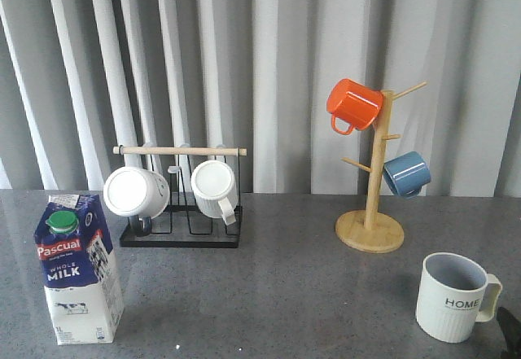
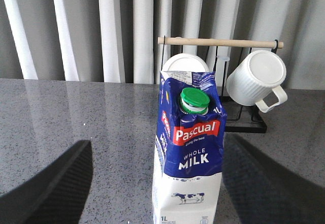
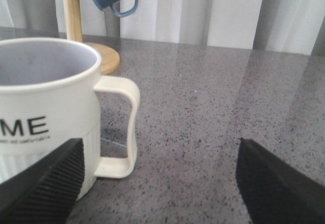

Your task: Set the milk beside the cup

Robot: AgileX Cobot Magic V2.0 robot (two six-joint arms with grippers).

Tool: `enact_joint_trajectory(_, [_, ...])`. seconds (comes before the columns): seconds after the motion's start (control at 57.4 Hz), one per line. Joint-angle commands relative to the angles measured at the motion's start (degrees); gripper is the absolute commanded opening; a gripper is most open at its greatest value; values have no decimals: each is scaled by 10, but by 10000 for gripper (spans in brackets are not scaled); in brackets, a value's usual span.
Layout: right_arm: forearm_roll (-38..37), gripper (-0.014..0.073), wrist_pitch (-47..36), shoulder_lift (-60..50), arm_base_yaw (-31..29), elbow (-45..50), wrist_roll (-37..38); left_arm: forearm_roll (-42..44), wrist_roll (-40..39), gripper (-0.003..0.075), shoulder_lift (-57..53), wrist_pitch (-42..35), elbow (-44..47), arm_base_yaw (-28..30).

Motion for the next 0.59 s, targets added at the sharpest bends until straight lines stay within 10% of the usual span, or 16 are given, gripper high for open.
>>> enact_joint_trajectory(0.0, [3,582,-51,-10,-4,-21,-4,-4,-5,523,0,-42,-20,0])
enact_joint_trajectory(0.575, [-35,582,-40,79,-2,-105,34,-4,-5,523,0,-42,-20,0])
